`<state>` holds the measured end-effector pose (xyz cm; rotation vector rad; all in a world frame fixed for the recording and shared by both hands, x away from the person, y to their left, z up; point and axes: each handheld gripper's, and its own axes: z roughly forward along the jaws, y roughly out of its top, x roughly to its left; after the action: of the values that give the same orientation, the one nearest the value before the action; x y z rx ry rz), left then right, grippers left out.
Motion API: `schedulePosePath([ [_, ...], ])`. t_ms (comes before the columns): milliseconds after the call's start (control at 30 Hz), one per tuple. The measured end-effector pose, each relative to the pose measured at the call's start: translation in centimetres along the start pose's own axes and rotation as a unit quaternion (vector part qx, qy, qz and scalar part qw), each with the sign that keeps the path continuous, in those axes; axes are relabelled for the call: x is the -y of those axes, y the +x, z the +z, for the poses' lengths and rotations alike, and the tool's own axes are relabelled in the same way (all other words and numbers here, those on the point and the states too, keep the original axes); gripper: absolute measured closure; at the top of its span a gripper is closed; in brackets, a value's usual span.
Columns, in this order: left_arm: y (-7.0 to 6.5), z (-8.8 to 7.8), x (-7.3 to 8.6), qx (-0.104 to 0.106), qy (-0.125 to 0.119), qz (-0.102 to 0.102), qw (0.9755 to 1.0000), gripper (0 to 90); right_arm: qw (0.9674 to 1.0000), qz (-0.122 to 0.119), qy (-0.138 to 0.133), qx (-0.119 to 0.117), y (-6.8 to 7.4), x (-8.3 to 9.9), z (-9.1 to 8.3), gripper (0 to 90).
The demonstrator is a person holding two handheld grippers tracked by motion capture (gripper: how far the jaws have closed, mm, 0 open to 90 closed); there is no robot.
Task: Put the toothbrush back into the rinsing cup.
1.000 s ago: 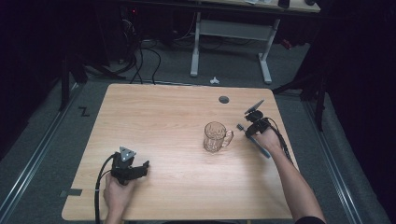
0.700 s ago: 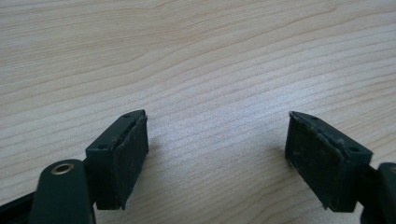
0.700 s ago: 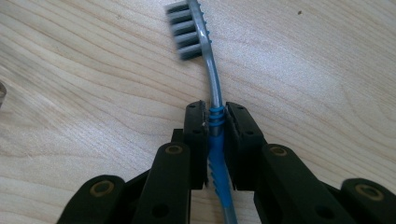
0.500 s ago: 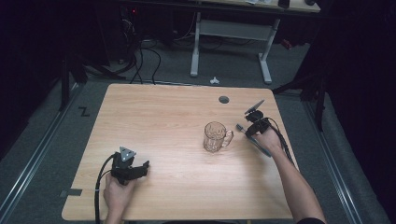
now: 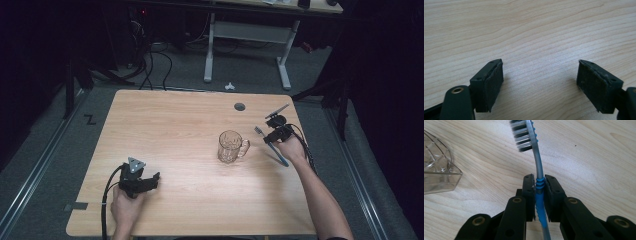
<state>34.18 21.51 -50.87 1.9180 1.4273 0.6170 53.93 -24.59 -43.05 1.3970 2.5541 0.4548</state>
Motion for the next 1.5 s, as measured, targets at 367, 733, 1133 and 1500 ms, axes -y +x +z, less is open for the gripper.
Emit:
schedulePosePath([
  [367,0.0,0.0,0.0,0.000,0.000,0.000,1.0000,22.0,0.9994,0.000,-0.035,-0.005,0.0,0.3,-1.9,79.7],
  [733,0.0,0.0,0.0,0.000,0.000,0.000,1.0000,22.0,0.9979,-0.002,-0.064,-0.011,0.2,0.9,-3.4,79.9],
  [1133,0.0,0.0,0.0,0.000,0.000,0.000,1.0000,22.0,0.9953,-0.010,-0.093,-0.023,0.7,1.3,-4.8,79.9],
  [1500,0.0,0.0,0.0,0.000,0.000,0.000,1.0000,22.0,0.9909,-0.026,-0.128,-0.035,1.5,1.8,-6.6,80.0],
])
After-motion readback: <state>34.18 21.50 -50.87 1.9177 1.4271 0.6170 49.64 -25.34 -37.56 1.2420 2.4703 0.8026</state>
